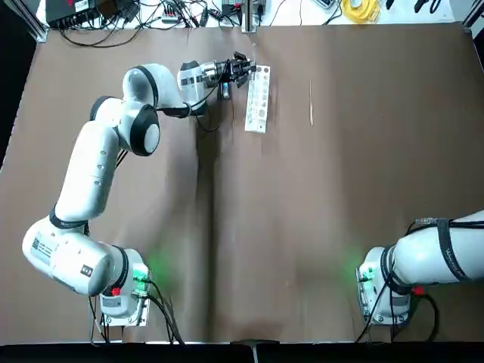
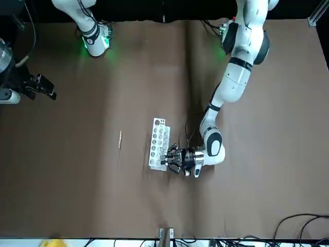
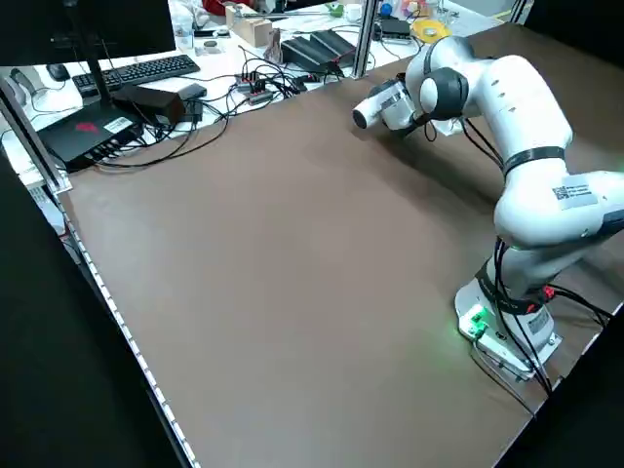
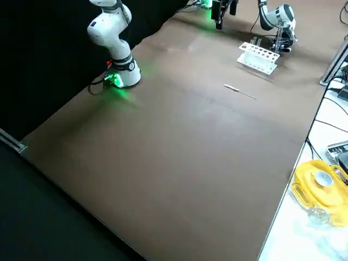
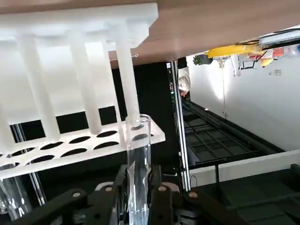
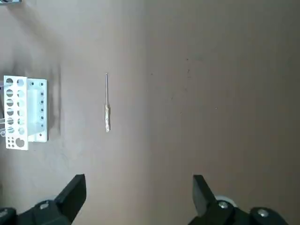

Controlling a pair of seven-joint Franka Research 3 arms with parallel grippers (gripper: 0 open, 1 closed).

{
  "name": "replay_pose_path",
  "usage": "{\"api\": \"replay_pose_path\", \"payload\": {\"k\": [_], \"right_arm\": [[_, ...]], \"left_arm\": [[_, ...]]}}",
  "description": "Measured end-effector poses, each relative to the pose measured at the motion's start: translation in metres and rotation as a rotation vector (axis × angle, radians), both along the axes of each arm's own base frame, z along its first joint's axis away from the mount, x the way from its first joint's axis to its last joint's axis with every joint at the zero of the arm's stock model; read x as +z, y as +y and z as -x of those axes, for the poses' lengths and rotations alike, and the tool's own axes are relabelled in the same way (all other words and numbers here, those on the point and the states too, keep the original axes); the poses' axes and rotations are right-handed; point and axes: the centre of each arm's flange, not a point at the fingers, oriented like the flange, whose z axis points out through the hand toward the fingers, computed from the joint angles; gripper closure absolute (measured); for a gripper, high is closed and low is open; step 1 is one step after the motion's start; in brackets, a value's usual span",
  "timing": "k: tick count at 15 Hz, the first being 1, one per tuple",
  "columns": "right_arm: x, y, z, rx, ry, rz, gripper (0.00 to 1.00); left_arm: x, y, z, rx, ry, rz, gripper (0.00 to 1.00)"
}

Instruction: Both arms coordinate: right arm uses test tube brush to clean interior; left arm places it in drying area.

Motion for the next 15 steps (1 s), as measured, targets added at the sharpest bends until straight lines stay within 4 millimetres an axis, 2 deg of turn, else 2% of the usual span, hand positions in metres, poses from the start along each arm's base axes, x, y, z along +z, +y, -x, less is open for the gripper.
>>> {"api": "replay_pose_path", "payload": {"k": [3, 4, 10, 11, 13, 15], "right_arm": [[0.000, 0.000, 0.000, 0.000, 0.000, 0.000, 0.00], [0.000, 0.000, 0.000, 0.000, -0.001, 0.000, 0.00], [0.000, 0.000, 0.000, 0.000, -0.002, 0.000, 0.00], [0.000, 0.000, 0.000, 0.000, -0.002, 0.000, 0.00], [0.000, 0.000, 0.000, 0.000, -0.002, 0.000, 0.00], [0.000, 0.000, 0.000, 0.000, -0.002, 0.000, 0.00]], "left_arm": [[0.000, 0.000, 0.000, 0.000, 0.000, 0.000, 0.75], [0.000, 0.000, 0.000, -0.001, 0.007, 0.001, 0.59], [0.001, 0.000, 0.000, -0.003, 0.025, 0.004, 0.04], [0.002, 0.000, -0.001, -0.004, 0.026, 0.005, 0.01], [0.010, -0.001, -0.003, -0.017, 0.028, 0.005, 0.01], [0.033, -0.003, -0.009, -0.067, 0.015, -0.023, 0.01]]}}
